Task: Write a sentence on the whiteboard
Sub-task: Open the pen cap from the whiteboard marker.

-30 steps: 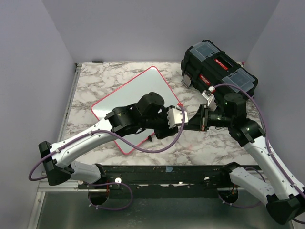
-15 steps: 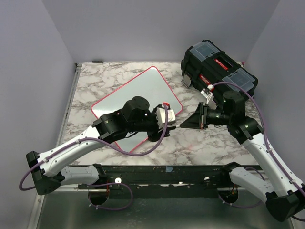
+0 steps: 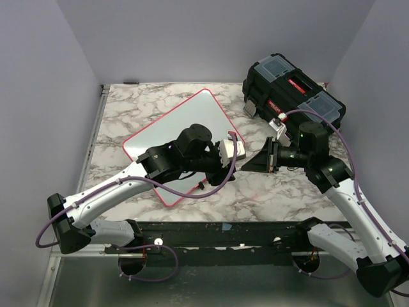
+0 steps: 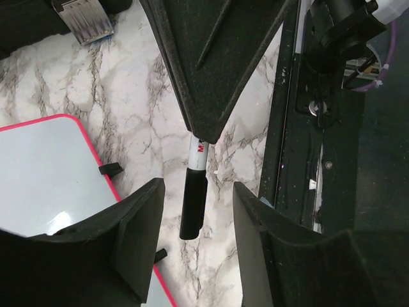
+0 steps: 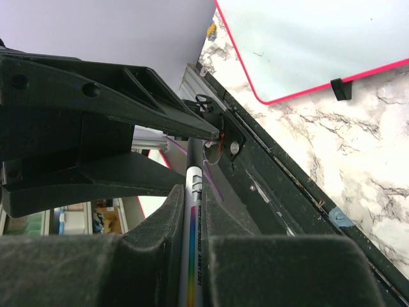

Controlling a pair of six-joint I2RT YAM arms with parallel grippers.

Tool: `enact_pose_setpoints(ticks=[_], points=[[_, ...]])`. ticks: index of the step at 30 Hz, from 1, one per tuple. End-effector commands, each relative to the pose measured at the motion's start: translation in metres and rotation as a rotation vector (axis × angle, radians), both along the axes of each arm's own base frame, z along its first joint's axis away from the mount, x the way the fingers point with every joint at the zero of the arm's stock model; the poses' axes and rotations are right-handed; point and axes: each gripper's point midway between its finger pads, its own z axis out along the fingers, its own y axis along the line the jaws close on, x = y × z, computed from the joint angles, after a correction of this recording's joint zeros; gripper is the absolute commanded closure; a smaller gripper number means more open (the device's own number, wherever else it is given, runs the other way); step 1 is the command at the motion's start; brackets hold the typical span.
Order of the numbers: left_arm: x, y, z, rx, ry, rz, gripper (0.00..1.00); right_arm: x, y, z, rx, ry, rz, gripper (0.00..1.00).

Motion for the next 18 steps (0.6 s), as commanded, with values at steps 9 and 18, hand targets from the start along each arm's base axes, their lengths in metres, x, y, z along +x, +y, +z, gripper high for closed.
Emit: enact_pose_setpoints(ticks=[9,18], points=[[0.002,-0.005,0.012,-0.027,0.003,0.001,0.77,-0.006,0.001,0.014,0.029,-0.045,0.031,0.99],[0.005,-0.008,0.006,-0.01,0.013,0.008,0.73,-0.007,0.002,0.016,0.042,-0.046,0.035,0.99]])
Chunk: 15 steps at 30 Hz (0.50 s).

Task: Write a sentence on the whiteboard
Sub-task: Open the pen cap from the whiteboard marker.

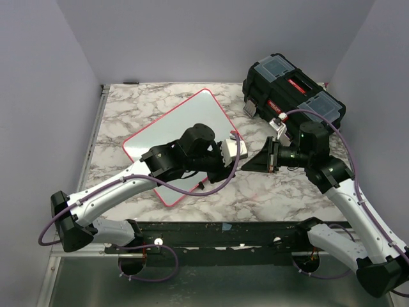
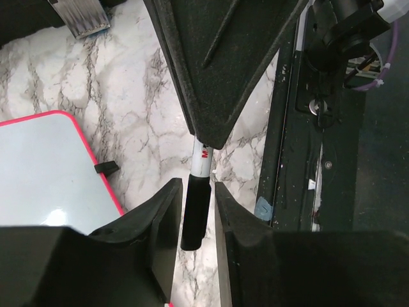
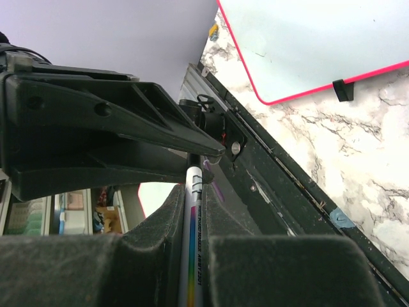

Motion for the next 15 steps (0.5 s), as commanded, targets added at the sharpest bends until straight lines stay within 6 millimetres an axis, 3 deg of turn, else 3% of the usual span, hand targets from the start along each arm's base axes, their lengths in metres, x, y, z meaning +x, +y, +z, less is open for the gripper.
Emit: enact_pose_setpoints(ticks=[1,4,15], points=[[0.003,-0.004,0.01,-0.018,-0.006,0.001,0.8,-0.006,0.001,0.014,0.034,-0.041,0.028,0.99],[0.004,-0.005,0.01,-0.015,-0.004,0.002,1.0,-0.006,0.001,0.014,0.034,-0.04,0.029,0.99],[0.011,0.006,-0.009,0.029,-0.035,0.05,1.0,-0.003,-0.003,0.012,-0.001,-0.049,-0.01,0.99]])
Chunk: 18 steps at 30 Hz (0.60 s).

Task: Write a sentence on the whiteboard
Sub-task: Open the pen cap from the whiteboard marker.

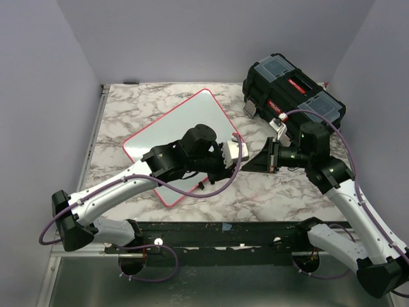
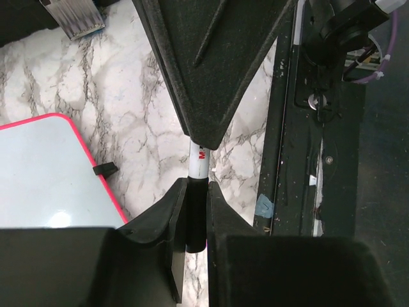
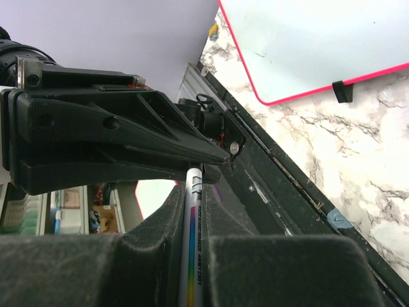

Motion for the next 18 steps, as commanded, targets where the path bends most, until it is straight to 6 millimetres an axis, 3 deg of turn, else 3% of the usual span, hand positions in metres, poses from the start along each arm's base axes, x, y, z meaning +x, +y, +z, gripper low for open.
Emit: enact_pose_setpoints(ticks=[1,6,18], points=[[0.009,0.009,-0.009,0.018,-0.027,0.057,1.0,-0.001,-0.003,0.01,-0.009,-0.047,-0.012,0.99],[0.003,0.02,-0.024,0.057,0.012,0.041,1.0,-0.001,-0.004,0.013,-0.028,-0.073,-0.006,0.99],[0.002,0.046,-0.036,0.051,0.039,0.072,1.0,-0.002,-0.007,0.021,-0.035,-0.098,-0.017,1.0]])
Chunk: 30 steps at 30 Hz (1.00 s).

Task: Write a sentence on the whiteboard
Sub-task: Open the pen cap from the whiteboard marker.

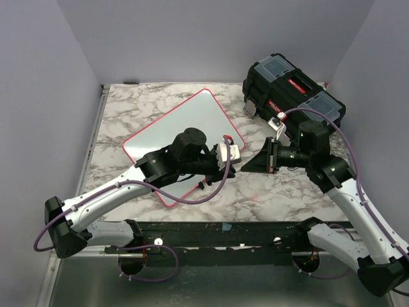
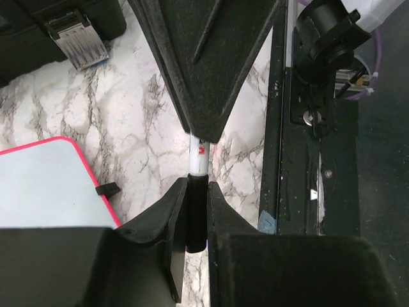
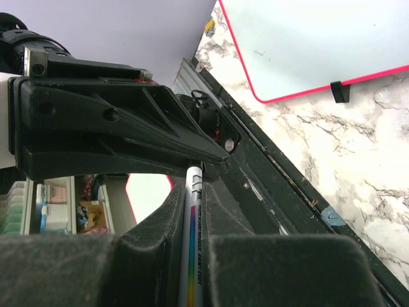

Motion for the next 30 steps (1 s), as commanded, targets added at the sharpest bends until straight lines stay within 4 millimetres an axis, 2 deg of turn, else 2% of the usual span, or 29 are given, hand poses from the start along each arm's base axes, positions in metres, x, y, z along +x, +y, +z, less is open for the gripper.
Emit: enact_pose_setpoints(ticks=[1,10,13,17,22,26,30], points=[[0.003,0.043,-0.04,0.149,0.084,0.098,1.0,-0.001,-0.006,0.019,0.008,-0.053,-0.024,0.99],[0.001,0.051,-0.05,0.154,0.104,0.119,1.0,-0.003,-0.009,0.025,0.011,-0.064,-0.041,0.99],[0.002,0.05,-0.051,0.146,0.115,0.125,1.0,0.005,-0.015,0.022,-0.028,-0.076,-0.103,0.99],[0.004,0.043,-0.052,0.118,0.138,0.144,1.0,0.025,-0.036,0.017,-0.143,-0.114,-0.275,0.99],[0.009,0.029,-0.058,0.073,0.201,0.175,1.0,0.047,-0.076,0.016,-0.278,-0.156,-0.534,0.99],[0.013,0.014,-0.065,0.051,0.27,0.197,1.0,0.056,-0.109,0.02,-0.352,-0.181,-0.717,0.99],[0.02,-0.002,-0.079,0.058,0.314,0.216,1.0,0.056,-0.129,0.031,-0.359,-0.22,-0.824,0.99]])
